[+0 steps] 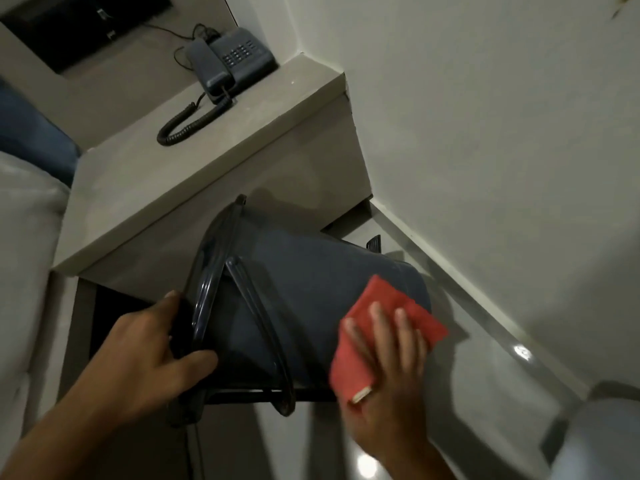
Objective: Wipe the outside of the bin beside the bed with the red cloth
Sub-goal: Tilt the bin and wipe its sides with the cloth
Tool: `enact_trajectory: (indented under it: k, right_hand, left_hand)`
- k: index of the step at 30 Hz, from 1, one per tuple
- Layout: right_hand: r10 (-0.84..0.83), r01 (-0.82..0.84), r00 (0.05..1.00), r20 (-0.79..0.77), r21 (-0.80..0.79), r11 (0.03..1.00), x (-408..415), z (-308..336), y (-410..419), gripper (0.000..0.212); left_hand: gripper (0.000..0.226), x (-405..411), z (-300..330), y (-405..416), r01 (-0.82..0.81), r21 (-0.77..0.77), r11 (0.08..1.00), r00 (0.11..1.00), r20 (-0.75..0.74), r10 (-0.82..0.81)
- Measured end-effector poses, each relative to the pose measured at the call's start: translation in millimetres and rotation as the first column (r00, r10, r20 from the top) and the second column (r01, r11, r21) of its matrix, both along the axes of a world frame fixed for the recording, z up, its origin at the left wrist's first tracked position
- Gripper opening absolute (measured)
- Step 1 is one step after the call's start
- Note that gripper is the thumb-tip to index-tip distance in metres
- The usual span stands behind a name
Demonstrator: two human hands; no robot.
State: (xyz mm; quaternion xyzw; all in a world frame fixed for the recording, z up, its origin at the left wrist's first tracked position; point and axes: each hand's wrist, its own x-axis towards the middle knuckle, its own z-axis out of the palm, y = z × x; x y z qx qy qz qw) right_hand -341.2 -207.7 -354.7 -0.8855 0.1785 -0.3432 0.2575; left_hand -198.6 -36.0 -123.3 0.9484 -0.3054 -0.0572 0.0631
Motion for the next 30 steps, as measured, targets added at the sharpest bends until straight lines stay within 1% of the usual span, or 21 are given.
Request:
enact_trajectory:
  k: [1, 3, 5, 6, 7, 9, 10, 12, 14, 15, 17, 18, 19, 20, 21, 23, 25, 27, 28, 29, 30]
  right_hand:
    - [-0.086, 0.09, 0.996, -0.035, 0.121, 0.989, 5.2, 7.8, -10.0, 0.079]
    - [-0.209, 0.241, 0.969, -0.134, 0.303, 0.922, 29.3, 37.1, -38.9, 0.066]
    - [-0.168, 0.287, 0.938, -0.303, 0.408, 0.867, 62.6, 74.1, -60.4, 0.047]
    - [-0.082, 0.224, 0.945, -0.317, 0.44, 0.87, 79.8, 93.1, -62.2, 0.04]
    - [0.013, 0.114, 0.966, -0.258, 0.474, 0.873, 94.8, 111.0, -56.7, 0.041]
    - [0.182, -0.137, 0.983, -0.037, 0.519, 0.844, 116.1, 137.4, -30.9, 0.039]
    - [0.228, -0.24, 0.97, 0.086, 0.491, 0.837, 118.5, 143.7, -16.3, 0.038]
    - [0.329, -0.403, 0.906, 0.266, 0.308, 0.862, 107.0, 133.1, -3.6, 0.049]
    - [0.442, -0.484, 0.85, 0.288, 0.096, 0.87, 85.1, 88.4, -18.0, 0.062]
    - [0.439, -0.466, 0.865, 0.241, 0.065, 0.882, 69.8, 63.7, -29.7, 0.069]
    - [0.252, -0.267, 0.963, 0.096, 0.228, 0.936, 45.1, 29.4, -55.2, 0.078]
    - [0.114, -0.102, 0.993, -0.016, 0.329, 0.939, 43.0, 22.9, -67.5, 0.073]
    - [0.011, 0.039, 0.992, -0.128, 0.383, 0.923, 48.2, 24.3, -79.5, 0.062]
    - [-0.022, 0.121, 0.972, -0.235, 0.417, 0.901, 60.1, 33.3, -90.3, 0.049]
    - [0.002, 0.154, 0.945, -0.328, 0.449, 0.88, 78.2, 46.5, -98.8, 0.042]
    - [0.122, 0.108, 0.903, -0.413, 0.493, 0.863, 116.4, 82.5, -97.6, 0.055]
    - [0.18, 0.01, 0.925, -0.335, 0.495, 0.869, 137.9, 112.0, -73.9, 0.057]
    - [0.185, -0.137, 0.979, -0.081, 0.412, 0.901, 129.6, 124.1, -35.5, 0.044]
    - [0.22, -0.234, 0.972, 0.08, 0.346, 0.908, 114.6, 121.0, -15.8, 0.038]
    - [0.296, -0.338, 0.935, 0.193, 0.241, 0.91, 95.9, 109.9, -0.1, 0.042]
    - [0.364, -0.398, 0.899, 0.244, 0.108, 0.911, 75.6, 89.6, 9.3, 0.051]
  left_hand:
    - [0.062, -3.6, -1.3, 2.2, -0.008, -0.025, 1.0, 1.0, 0.0, 0.008]
    - [0.052, -8.8, -2.9, 5.3, -0.028, -0.072, 0.997, 1.0, -0.009, 0.028]
    - [0.048, -11.0, -3.1, 4.1, -0.038, -0.091, 0.995, 0.999, -0.008, 0.038]
    - [0.056, -11.6, -2.8, 2.5, -0.033, -0.079, 0.996, 0.999, 0.003, 0.033]
    - [0.068, -12.0, -2.6, 0.5, -0.014, -0.063, 0.998, 1.0, 0.023, 0.015]
    - [0.085, -12.3, -1.8, -2.3, 0.029, -0.01, 1.0, 0.997, 0.076, -0.028]
    - [0.084, -12.6, -1.0, -3.0, 0.031, 0.022, 0.999, 0.997, 0.075, -0.033]
    - [0.062, -13.4, -0.6, -0.2, -0.003, 0.042, 0.999, 0.999, 0.04, 0.001]
    - [0.048, -14.2, 0.6, 5.4, -0.033, -0.014, 0.999, 0.999, 0.001, 0.033]
    - [0.044, -15.0, -0.3, 9.3, -0.036, -0.036, 0.999, 0.999, -0.015, 0.036]
    - [0.042, -14.9, -3.4, 11.4, -0.061, -0.064, 0.996, 0.998, -0.032, 0.059]
    - [0.042, -14.9, -5.4, 10.9, -0.09, -0.074, 0.993, 0.996, -0.036, 0.088]
    - [0.044, -15.4, -6.4, 9.0, -0.107, -0.084, 0.991, 0.994, -0.035, 0.104]
    - [0.046, -17.4, -5.2, 7.0, -0.111, -0.095, 0.989, 0.994, -0.03, 0.108]
    - [0.049, -18.8, -3.7, 4.6, -0.11, -0.102, 0.989, 0.994, -0.029, 0.108]
    - [0.055, -21.1, -0.4, 0.8, -0.102, -0.087, 0.991, 0.995, -0.029, 0.1]
    - [0.06, -20.1, 1.2, 1.2, -0.091, -0.067, 0.994, 0.996, -0.018, 0.09]
    - [0.06, -17.7, 1.7, 3.6, -0.088, -0.055, 0.995, 0.996, -0.017, 0.088]
    - [0.06, -16.8, 2.3, 5.2, -0.081, -0.038, 0.996, 0.997, -0.02, 0.081]
    - [0.061, -15.7, 1.9, 6.9, -0.073, -0.016, 0.997, 0.997, -0.028, 0.072]
    - [0.063, -14.5, 1.4, 8.1, -0.068, 0.006, 0.998, 0.997, -0.032, 0.068]
